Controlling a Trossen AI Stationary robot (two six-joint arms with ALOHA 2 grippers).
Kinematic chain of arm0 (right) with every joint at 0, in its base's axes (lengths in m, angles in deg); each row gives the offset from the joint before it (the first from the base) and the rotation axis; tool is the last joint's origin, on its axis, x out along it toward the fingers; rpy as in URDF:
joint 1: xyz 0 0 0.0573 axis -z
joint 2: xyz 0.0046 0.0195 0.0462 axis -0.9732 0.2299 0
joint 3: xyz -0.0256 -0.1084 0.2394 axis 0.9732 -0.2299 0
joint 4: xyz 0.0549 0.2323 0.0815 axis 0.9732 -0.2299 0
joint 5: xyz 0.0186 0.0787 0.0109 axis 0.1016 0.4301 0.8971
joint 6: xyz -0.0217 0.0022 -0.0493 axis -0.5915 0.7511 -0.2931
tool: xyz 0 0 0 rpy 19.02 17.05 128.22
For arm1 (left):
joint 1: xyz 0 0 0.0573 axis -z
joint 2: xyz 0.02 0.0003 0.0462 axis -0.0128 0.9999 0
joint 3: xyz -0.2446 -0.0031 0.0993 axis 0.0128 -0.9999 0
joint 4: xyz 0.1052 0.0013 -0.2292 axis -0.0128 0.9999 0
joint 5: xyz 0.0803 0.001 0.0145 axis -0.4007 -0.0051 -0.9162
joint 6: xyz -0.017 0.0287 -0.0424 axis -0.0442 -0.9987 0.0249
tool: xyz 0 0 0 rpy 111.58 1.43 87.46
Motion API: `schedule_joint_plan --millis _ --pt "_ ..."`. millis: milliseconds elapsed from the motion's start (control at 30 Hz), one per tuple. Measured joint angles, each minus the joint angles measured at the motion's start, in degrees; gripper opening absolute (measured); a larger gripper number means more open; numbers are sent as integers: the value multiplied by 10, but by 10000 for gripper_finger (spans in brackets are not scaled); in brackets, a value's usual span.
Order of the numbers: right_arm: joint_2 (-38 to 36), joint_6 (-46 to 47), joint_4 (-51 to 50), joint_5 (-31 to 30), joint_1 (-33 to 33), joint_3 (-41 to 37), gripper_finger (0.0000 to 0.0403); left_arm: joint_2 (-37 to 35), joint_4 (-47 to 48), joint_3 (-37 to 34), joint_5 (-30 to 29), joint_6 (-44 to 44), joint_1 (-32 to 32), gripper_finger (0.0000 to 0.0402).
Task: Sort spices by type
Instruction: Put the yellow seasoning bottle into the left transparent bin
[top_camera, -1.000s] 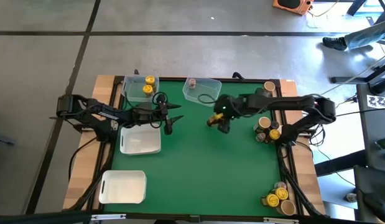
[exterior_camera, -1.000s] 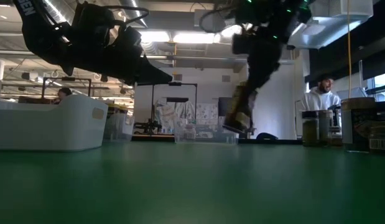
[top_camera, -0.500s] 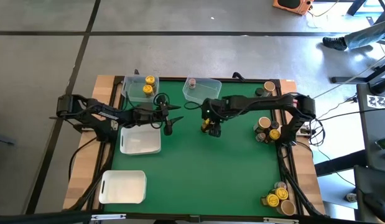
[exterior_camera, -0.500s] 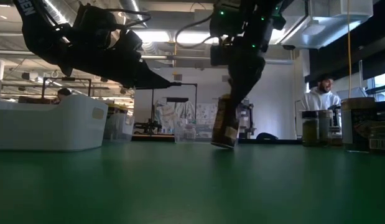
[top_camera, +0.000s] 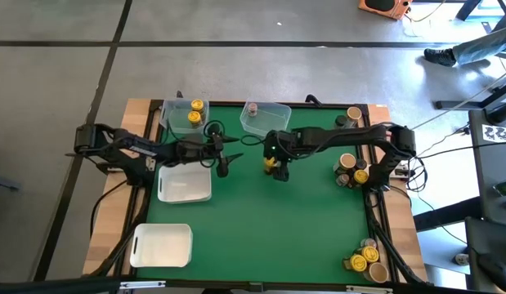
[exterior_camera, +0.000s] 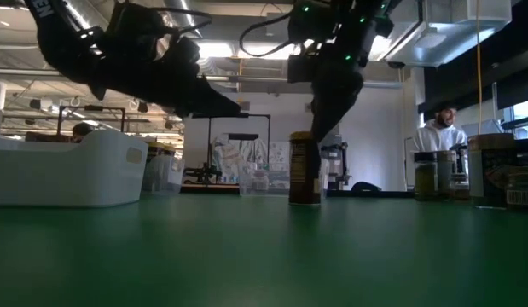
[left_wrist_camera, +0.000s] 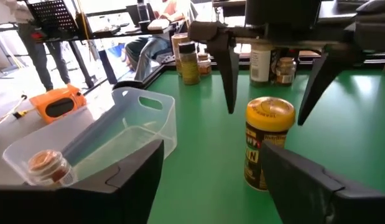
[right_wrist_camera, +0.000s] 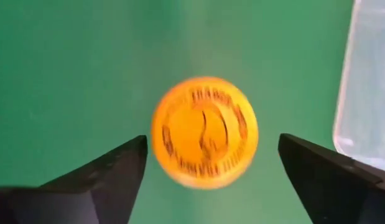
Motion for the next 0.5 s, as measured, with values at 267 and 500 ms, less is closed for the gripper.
schedule_joint_plan --millis 267,500 --pt "-121 22 -66 -12 0 -27 380 10 184 119 39 3 4 314" --pt "-237 53 1 -89 2 -159 381 44 270 216 40 -4 13 313"
